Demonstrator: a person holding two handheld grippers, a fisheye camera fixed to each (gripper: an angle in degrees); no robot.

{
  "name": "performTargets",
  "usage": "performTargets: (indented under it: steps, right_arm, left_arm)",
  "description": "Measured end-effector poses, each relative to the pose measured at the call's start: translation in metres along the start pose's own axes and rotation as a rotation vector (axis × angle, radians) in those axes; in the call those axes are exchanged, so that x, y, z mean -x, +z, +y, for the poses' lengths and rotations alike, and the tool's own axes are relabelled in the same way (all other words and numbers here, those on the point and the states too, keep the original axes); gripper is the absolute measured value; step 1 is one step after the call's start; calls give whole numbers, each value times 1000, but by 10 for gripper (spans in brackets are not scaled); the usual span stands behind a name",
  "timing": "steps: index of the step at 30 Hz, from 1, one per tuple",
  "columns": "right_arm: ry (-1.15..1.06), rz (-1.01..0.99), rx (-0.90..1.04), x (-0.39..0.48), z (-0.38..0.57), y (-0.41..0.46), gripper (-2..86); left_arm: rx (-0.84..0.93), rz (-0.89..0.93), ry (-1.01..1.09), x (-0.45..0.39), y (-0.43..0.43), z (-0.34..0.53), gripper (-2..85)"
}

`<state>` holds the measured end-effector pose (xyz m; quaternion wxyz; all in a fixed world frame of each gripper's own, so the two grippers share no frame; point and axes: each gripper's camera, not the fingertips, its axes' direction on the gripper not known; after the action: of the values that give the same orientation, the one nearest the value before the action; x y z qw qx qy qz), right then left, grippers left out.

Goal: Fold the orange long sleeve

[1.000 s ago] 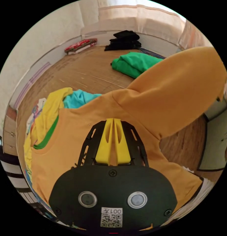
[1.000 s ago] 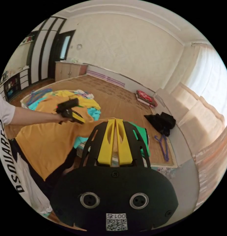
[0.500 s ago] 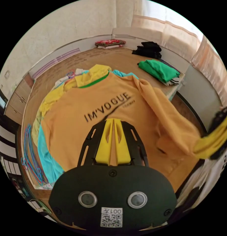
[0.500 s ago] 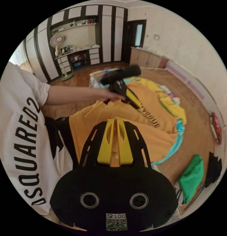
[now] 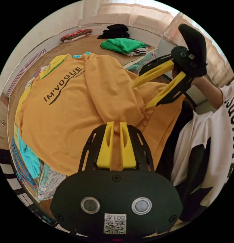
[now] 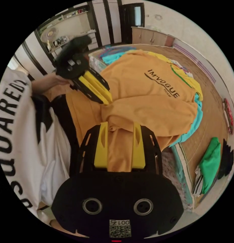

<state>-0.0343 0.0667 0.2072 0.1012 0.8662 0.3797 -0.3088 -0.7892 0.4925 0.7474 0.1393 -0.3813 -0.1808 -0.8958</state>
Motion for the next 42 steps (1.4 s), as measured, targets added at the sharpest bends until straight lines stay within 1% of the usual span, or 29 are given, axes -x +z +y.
performTargets:
  steps: [2,3,5,8,11,12,14,16,19,22,23,25,28,31,34,37,39,41,42]
  right_arm:
    - [-13,79,92,6,-10,28,108]
    - [-3,88,93,6,-12,32,102]
    - [53,107,52,2,-15,38,52]
    - [133,127,-32,-8,-14,18,36]
    - [264,136,-140,-34,-6,-9,32]
    - [292,145,-146,-41,-5,-12,31]
    - [418,201,-143,-71,2,-15,35]
    - [483,209,-161,-90,7,-14,42]
    - [486,144,-170,-110,11,-8,68]
    - [520,155,-142,-120,19,-9,80]
    - [535,166,-160,-121,26,-15,79]
    - [537,169,-195,-117,38,-25,77]
    - [485,115,-214,-102,53,-33,82]
    - [423,76,-189,-86,61,-24,104]
    - [354,21,-192,-73,56,-4,117]
    - [291,104,-156,-64,35,14,113]
    - [283,160,-155,-62,22,18,93]
    - [269,215,-214,-56,12,9,49]
    - [255,228,-238,-53,10,5,44]
  left_arm:
    - [-10,42,-9,1,0,0,30]
    - [-13,46,-12,1,0,0,27]
    - [-11,35,-47,6,-1,1,0]
    - [-64,-11,-74,7,-16,6,-5]
    - [-109,-40,-61,4,-23,8,6]
    - [-102,-42,-56,4,-22,7,9]
    - [-59,-59,-27,0,-13,-4,22]
    - [-32,-61,5,-4,-5,-14,32]
    - [-2,-92,66,-12,6,-33,47]
    - [-23,-73,98,-15,8,-49,71]
    - [-48,-53,100,-15,5,-53,76]
    - [-90,1,97,-12,1,-57,80]
    - [-147,99,89,-7,-3,-58,77]
    - [-154,110,63,-2,-3,-58,62]
    - [-187,116,49,-1,-7,-55,29]
    - [-220,110,39,-3,-12,-53,1]
    - [-252,113,23,-4,-18,-51,-5]
    - [-297,92,4,-8,-35,-45,-7]
    - [-311,78,2,-9,-41,-43,-8]
